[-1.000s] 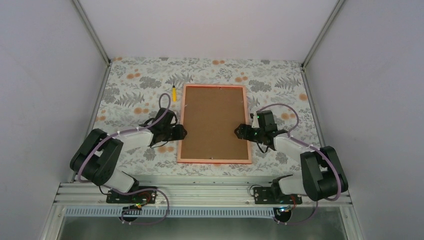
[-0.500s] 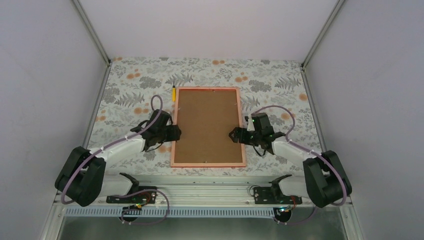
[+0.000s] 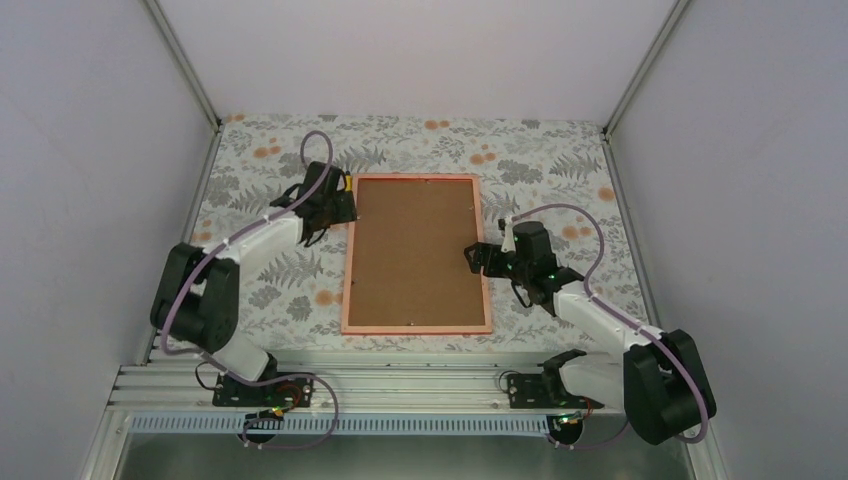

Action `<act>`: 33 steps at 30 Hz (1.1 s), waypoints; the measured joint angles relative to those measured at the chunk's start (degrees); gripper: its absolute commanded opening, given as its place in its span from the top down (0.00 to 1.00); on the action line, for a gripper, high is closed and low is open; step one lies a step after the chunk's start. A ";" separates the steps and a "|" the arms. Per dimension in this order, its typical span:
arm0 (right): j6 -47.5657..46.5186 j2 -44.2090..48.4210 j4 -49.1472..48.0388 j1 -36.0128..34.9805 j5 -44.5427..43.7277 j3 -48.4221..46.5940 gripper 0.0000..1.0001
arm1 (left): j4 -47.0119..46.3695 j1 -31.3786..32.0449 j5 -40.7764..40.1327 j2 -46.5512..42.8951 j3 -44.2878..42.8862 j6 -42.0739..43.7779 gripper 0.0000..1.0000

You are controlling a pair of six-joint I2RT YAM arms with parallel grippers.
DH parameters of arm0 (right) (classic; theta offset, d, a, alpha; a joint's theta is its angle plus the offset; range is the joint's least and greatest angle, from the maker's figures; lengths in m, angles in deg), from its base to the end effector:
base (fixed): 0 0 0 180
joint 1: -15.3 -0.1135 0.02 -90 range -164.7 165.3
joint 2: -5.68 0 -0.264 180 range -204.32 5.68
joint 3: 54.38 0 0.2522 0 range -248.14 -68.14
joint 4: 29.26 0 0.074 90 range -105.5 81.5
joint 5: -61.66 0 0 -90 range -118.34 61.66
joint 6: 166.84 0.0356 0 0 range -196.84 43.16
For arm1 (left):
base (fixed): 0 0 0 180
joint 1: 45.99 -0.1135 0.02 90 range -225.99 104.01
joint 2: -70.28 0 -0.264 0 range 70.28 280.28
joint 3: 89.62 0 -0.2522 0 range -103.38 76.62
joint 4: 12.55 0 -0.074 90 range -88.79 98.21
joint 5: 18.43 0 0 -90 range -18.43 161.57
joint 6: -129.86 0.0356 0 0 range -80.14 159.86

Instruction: Take the photo out of the frame

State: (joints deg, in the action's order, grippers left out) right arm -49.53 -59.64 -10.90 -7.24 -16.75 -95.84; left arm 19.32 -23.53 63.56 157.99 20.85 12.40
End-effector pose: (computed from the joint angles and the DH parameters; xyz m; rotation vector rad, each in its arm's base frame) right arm 0.2014 0.0913 0.1782 -0.0079 2.3857 0.6642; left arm 0.2969 -0.1174 0.2148 -0.1688 2.4392 -0.2198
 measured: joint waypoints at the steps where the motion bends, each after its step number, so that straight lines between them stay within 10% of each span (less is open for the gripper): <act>1: -0.33 0.28 -0.57 0.00 -0.20 0.02 0.14 | -0.13 -0.90 -0.28 1.86 -1.42 0.50 0.30; 33: -4.83 -1.90 -5.90 0.00 -1.90 0.87 0.14 | -1.77 -10.71 8.57 33.16 -26.23 5.75 0.41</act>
State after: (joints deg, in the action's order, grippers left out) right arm -54.36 -61.54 -16.80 -7.24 -18.65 -94.97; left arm 17.55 -34.24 72.13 191.14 -5.38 18.15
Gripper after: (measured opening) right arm 0.861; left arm 0.594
